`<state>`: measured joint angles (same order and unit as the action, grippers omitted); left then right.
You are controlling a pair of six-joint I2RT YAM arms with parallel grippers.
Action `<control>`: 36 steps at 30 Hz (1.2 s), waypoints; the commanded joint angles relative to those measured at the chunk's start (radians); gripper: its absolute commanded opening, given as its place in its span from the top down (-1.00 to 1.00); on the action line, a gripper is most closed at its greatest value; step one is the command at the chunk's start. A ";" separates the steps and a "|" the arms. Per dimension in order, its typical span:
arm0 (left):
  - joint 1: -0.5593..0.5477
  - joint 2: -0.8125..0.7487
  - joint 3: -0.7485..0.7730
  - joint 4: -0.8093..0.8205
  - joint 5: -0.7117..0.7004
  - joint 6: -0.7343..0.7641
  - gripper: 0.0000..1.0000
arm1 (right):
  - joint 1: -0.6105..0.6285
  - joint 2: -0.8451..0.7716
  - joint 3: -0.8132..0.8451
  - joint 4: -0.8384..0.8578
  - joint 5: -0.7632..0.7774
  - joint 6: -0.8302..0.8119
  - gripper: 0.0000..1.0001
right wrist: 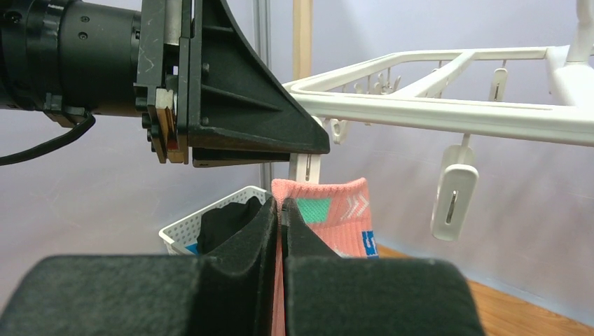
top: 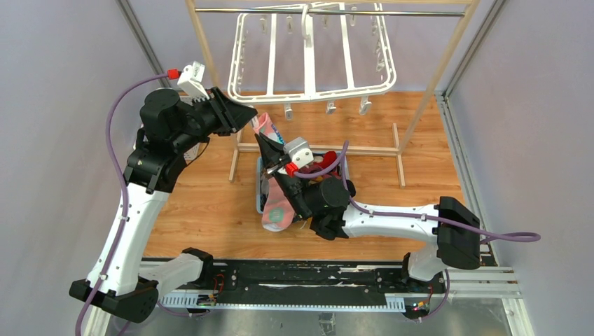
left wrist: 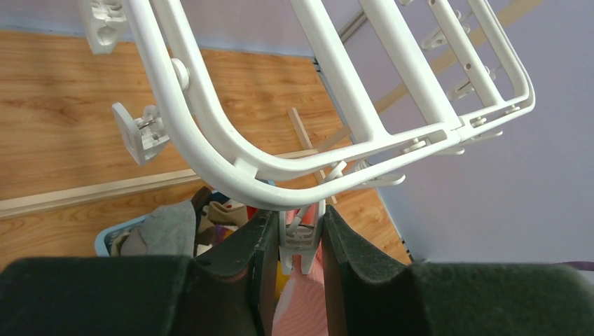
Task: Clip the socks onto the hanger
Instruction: Clamp the sock onto the hanger.
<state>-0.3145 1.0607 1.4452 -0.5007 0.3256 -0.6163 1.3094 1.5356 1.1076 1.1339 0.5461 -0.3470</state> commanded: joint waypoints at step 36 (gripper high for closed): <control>-0.001 -0.019 0.018 -0.018 -0.005 -0.012 1.00 | -0.031 0.047 0.038 0.027 -0.026 0.042 1.00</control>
<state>-0.3145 1.0561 1.4456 -0.5037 0.3210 -0.6277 1.2984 1.5753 1.1053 1.1255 0.5385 -0.3237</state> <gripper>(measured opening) 0.293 0.012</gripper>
